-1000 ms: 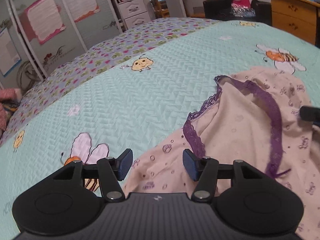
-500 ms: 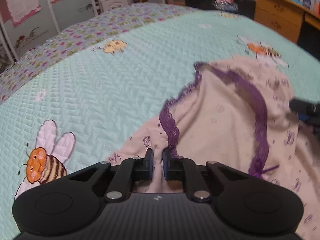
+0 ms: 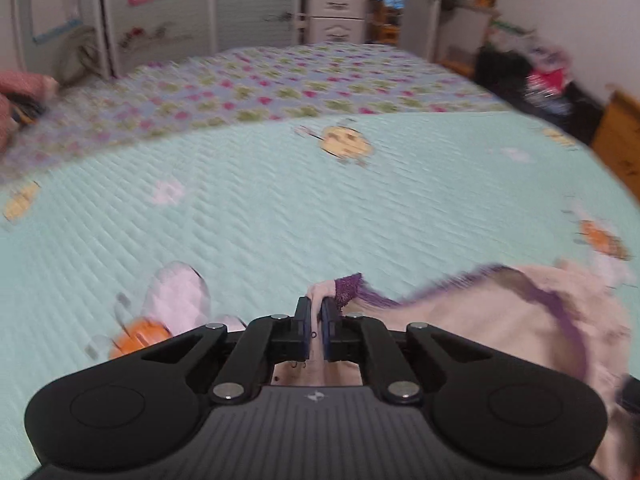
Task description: Fold clothes
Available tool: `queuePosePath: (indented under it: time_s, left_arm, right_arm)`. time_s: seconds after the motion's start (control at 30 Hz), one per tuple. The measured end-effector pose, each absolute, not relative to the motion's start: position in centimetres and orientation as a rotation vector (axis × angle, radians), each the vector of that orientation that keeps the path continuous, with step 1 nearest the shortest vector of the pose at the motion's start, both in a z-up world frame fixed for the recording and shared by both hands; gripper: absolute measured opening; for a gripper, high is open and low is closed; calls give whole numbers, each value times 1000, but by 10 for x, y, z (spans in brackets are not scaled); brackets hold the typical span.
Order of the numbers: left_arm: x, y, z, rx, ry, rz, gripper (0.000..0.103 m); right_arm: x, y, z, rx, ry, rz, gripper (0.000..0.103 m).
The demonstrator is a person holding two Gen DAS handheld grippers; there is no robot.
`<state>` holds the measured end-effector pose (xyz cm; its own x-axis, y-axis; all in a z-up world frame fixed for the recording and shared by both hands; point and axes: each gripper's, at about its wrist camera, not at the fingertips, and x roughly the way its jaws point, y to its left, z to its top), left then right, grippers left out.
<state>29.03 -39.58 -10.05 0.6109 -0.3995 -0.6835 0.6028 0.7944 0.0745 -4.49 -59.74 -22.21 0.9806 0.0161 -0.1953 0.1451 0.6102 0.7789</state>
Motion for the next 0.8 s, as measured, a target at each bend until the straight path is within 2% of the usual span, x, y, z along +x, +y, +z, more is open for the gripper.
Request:
queuePosePath:
  time_s: [0.2,0.33,0.4,0.53,0.57,0.63,0.7,0.8]
  left_arm:
    - [318,-442,-79,438,539,-382,4]
    - [338,-460,-105,577,589,-283,9]
    - [347,-447,-118,582,639,-224,9]
    - [350,-374,-114,335,750,-196,11]
    - [345,-354,-112,279,769,-207,14]
    - [326,-319,-112,253,798,-239,35]
    - [296,-289,-117,299,812,-244,46]
    - [248,-248,-127,357,838,-249,57]
  right_arm:
    - [-44,-598,-223,910,190,-75,50]
    - [-44,-599,-223,914,188,-73,50]
    - [-44,-600,-224,918,187,-71,50]
    - [-44,-599,-223,922,187,-68,50]
    - [-44,-599,-223,924,187,-67,50]
    - [-44,-599,-223,929,186,-65,50]
    - [-44,-599,-223,928,187,-63,51]
    - [-43,-598,-222,927,188,-63,52]
